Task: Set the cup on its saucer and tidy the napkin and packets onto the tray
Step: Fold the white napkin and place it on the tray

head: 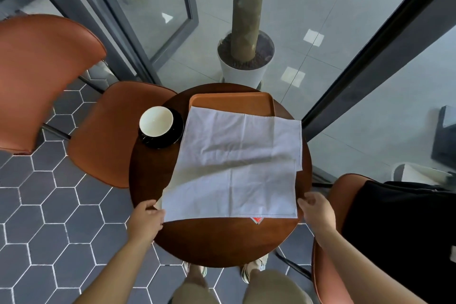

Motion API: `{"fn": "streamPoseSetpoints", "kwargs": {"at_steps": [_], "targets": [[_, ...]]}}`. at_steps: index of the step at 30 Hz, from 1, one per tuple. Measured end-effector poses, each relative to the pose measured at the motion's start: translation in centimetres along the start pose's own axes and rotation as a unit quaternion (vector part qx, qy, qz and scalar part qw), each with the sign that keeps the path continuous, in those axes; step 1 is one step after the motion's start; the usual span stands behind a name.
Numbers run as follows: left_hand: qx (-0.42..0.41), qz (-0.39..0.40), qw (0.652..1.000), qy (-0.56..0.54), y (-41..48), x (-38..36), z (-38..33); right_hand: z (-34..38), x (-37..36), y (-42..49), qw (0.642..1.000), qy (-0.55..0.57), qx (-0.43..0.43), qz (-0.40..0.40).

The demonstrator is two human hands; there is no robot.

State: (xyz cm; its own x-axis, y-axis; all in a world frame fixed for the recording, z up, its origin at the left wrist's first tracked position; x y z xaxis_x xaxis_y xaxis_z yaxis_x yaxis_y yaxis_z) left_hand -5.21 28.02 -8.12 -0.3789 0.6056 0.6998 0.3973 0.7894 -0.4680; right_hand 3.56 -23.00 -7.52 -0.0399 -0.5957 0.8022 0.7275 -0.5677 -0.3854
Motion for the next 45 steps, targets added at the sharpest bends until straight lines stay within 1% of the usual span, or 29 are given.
{"fn": "streamPoseSetpoints", "kwargs": {"at_steps": [2,5,8,10,15,19,24,29,31,37,40,43,45], "targets": [[-0.016,0.006,0.998,0.055,-0.1,-0.1,0.9,-1.2,-0.6,-1.0,1.0,-0.028,0.01,0.009],[-0.053,0.028,0.992,0.113,-0.1,-0.8,1.2,-1.2,-1.4,-2.2,0.995,-0.084,0.049,0.017],[-0.14,0.035,0.975,0.17,-0.4,-1.7,-0.1,-0.7,-1.9,-3.1,0.99,-0.124,0.066,-0.003],[-0.167,0.019,0.97,0.176,-0.8,-2.2,-1.0,-0.4,-2.0,-3.0,0.987,-0.143,0.078,-0.01],[-0.168,0.002,0.972,0.165,-0.5,-1.6,-1.2,-0.5,-3.1,-3.2,0.983,-0.149,0.094,-0.043],[-0.192,-0.035,0.967,0.162,-0.4,-1.0,-1.2,-1.0,-3.3,-3.2,0.988,-0.123,0.086,-0.043],[-0.15,-0.033,0.97,0.191,-0.1,-1.7,0.3,-0.8,-3.1,-2.8,0.987,-0.116,0.111,-0.018],[-0.143,-0.037,0.978,0.148,0.2,-1.9,0.7,-0.5,-2.2,-2.6,0.988,-0.091,0.128,-0.003],[-0.128,-0.036,0.984,0.117,0.1,-1.6,0.9,-0.6,-1.8,-2.7,0.991,-0.072,0.115,-0.004],[-0.136,-0.04,0.989,0.046,-1.5,0.2,-0.6,-0.6,-0.4,-3.3,0.996,0.0,0.084,0.0],[-0.133,-0.025,0.991,0.005,-2.4,1.1,-1.4,-0.7,0.2,-3.5,0.998,0.032,0.048,0.001],[-0.165,-0.002,0.986,-0.019,-3.1,1.9,-2.5,-1.1,0.5,-3.6,0.998,0.063,0.024,0.006],[-0.168,0.007,0.985,-0.036,-3.4,2.5,-3.0,-1.2,0.7,-3.8,0.996,0.082,0.014,0.016]]}}
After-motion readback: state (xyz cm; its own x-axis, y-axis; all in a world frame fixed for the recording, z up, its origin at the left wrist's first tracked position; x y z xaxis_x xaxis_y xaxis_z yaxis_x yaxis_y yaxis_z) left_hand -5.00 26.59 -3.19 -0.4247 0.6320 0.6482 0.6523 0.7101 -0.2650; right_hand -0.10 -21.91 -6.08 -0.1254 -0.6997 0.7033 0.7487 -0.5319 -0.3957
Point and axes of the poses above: each hand's wrist, its own y-axis towards the middle knuckle, its own x-axis out of the back of the hand, z = x × y, the point moved 9 cm from there along y, towards the middle knuckle, and after that the axes turned 14 degrees about -z, right-handed, at the moved point
